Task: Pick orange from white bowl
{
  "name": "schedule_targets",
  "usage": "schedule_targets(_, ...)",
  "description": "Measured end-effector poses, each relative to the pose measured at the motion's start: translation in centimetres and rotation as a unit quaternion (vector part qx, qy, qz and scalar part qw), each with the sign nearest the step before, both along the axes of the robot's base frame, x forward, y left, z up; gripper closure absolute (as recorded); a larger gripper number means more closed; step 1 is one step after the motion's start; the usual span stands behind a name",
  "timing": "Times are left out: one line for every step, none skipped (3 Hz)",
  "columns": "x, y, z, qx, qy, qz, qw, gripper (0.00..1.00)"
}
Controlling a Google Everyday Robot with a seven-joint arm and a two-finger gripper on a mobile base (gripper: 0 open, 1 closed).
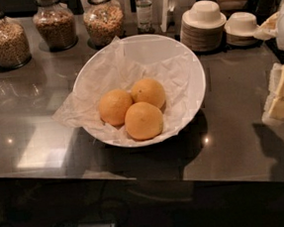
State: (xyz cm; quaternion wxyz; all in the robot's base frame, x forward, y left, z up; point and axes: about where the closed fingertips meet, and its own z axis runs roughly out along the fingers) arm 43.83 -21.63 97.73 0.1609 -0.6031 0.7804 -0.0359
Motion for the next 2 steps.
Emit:
schedule_targets(0.0, 0.0, 0.0, 0.000, 0.000, 0.000, 1.0000, 0.00)
schedule_targets(0.4, 1.1, 0.1, 0.005, -0.006, 0.018, 0.9998, 0.00)
